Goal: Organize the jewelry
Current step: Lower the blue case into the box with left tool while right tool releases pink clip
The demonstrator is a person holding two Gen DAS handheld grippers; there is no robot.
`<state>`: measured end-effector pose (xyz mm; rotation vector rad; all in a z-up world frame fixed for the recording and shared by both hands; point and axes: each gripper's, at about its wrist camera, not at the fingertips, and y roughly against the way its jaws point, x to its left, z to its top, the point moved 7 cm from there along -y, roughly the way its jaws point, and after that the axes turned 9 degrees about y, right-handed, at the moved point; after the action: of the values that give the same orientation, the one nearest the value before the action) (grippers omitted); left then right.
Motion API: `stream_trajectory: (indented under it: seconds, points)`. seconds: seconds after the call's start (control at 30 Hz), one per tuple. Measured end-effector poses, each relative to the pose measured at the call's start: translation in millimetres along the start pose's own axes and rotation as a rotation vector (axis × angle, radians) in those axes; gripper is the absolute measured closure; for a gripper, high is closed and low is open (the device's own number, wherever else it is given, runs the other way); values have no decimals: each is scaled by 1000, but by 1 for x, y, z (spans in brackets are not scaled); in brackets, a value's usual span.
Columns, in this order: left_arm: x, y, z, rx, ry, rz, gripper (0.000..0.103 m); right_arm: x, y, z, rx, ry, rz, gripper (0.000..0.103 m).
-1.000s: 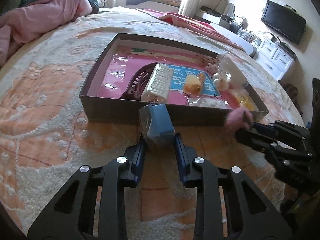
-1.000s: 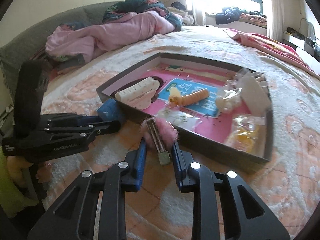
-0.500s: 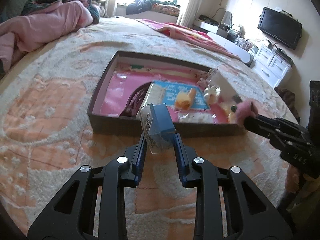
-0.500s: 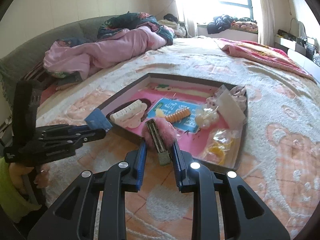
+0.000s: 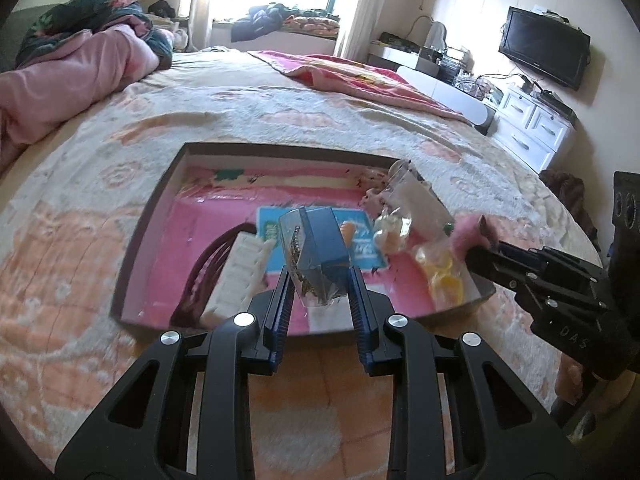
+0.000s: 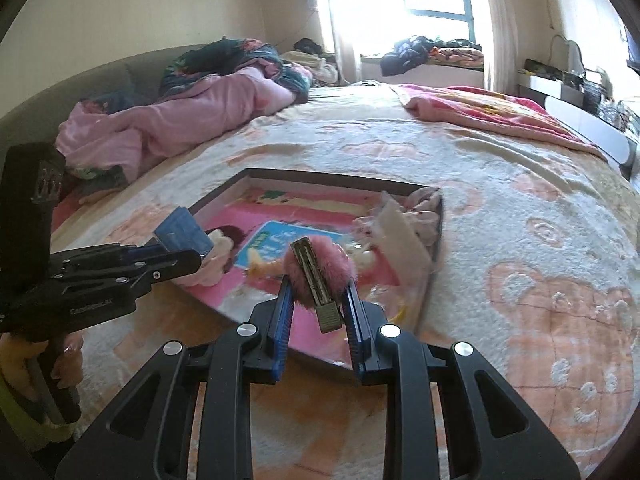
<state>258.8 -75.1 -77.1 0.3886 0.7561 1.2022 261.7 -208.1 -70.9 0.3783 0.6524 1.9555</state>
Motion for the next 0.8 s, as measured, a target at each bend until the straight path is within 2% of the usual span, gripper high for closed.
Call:
stream_trajectory:
  seconds: [0.4, 0.8]
  points:
    - [-2, -30, 8, 22, -8, 32, 83, -28, -15, 4, 10, -20, -51, 79]
    - [0, -46, 14, 30, -17, 54, 83, -25, -28, 3, 32, -38, -12, 79]
